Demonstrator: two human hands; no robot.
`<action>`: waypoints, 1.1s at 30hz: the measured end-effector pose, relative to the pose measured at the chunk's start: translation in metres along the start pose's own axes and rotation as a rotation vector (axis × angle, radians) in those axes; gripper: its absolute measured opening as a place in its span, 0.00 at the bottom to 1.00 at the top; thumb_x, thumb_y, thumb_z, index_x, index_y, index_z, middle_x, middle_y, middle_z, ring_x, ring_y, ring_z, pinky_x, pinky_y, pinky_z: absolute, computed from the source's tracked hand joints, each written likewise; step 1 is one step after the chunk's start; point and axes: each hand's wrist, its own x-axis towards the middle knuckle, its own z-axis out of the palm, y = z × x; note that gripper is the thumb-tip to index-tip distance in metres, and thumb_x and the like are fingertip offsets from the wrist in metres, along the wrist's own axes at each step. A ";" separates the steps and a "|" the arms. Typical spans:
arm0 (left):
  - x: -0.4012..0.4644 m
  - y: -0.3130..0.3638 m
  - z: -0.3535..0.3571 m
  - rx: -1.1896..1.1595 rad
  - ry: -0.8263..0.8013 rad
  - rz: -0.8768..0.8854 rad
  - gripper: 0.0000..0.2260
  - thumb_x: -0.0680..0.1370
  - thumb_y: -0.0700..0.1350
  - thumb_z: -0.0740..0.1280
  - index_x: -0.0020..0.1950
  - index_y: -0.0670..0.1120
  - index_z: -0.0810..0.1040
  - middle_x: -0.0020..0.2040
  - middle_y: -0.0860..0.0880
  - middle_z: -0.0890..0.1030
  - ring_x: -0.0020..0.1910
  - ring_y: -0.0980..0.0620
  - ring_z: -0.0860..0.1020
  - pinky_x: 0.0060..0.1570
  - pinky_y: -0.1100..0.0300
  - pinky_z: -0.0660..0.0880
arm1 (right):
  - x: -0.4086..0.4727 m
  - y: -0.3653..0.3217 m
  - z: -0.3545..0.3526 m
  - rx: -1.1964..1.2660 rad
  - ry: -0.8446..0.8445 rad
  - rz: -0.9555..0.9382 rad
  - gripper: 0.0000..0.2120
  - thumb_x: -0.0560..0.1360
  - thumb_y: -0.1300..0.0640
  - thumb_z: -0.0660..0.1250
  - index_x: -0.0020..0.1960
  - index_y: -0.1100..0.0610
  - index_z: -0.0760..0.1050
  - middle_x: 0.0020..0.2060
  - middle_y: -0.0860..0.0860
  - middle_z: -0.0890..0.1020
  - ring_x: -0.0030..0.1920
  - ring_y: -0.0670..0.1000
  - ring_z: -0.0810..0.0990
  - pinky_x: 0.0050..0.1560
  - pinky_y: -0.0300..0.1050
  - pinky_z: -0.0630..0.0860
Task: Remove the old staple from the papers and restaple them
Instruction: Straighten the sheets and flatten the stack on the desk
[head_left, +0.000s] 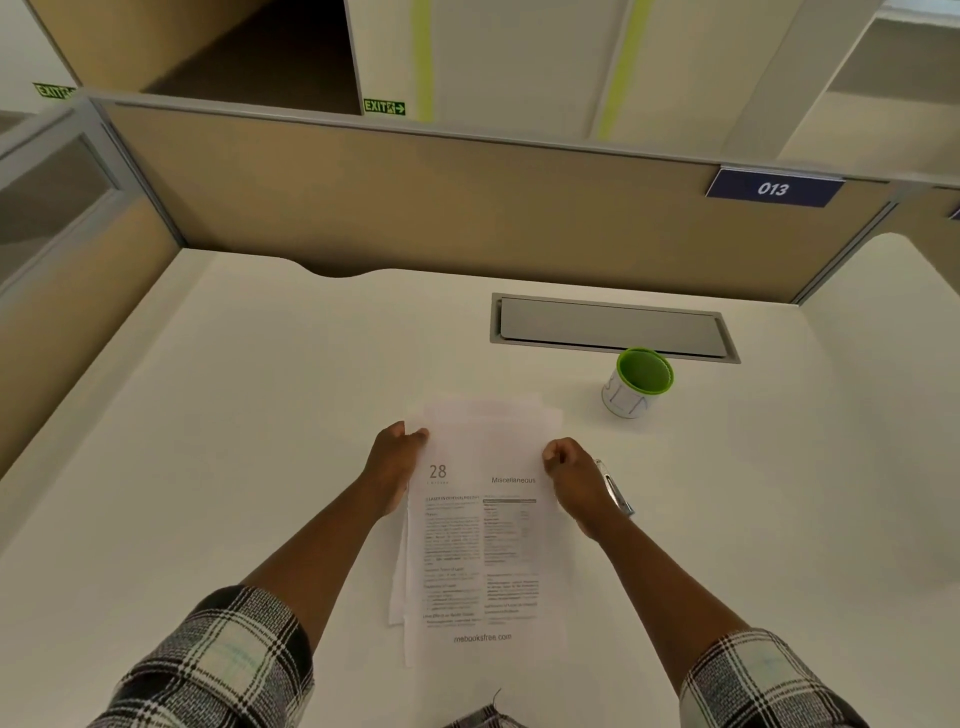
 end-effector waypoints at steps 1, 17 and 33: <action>0.003 0.000 0.001 0.028 0.004 0.006 0.11 0.80 0.44 0.63 0.59 0.40 0.77 0.53 0.39 0.83 0.47 0.41 0.82 0.47 0.47 0.78 | 0.002 0.000 0.002 -0.021 -0.007 -0.026 0.08 0.77 0.63 0.60 0.44 0.52 0.73 0.43 0.46 0.78 0.43 0.46 0.75 0.43 0.39 0.71; 0.031 -0.011 0.008 0.071 0.034 -0.063 0.04 0.75 0.45 0.71 0.45 0.46 0.80 0.44 0.42 0.85 0.41 0.42 0.83 0.38 0.52 0.80 | 0.025 0.014 0.016 -0.244 0.026 -0.059 0.04 0.79 0.61 0.61 0.47 0.55 0.73 0.42 0.44 0.77 0.42 0.43 0.74 0.39 0.30 0.67; 0.052 -0.023 0.015 0.418 0.162 0.029 0.13 0.75 0.41 0.67 0.32 0.46 0.69 0.32 0.49 0.76 0.36 0.46 0.75 0.35 0.58 0.72 | 0.034 0.026 0.030 -0.295 0.024 0.046 0.08 0.77 0.67 0.58 0.47 0.56 0.73 0.41 0.45 0.76 0.40 0.44 0.74 0.33 0.28 0.67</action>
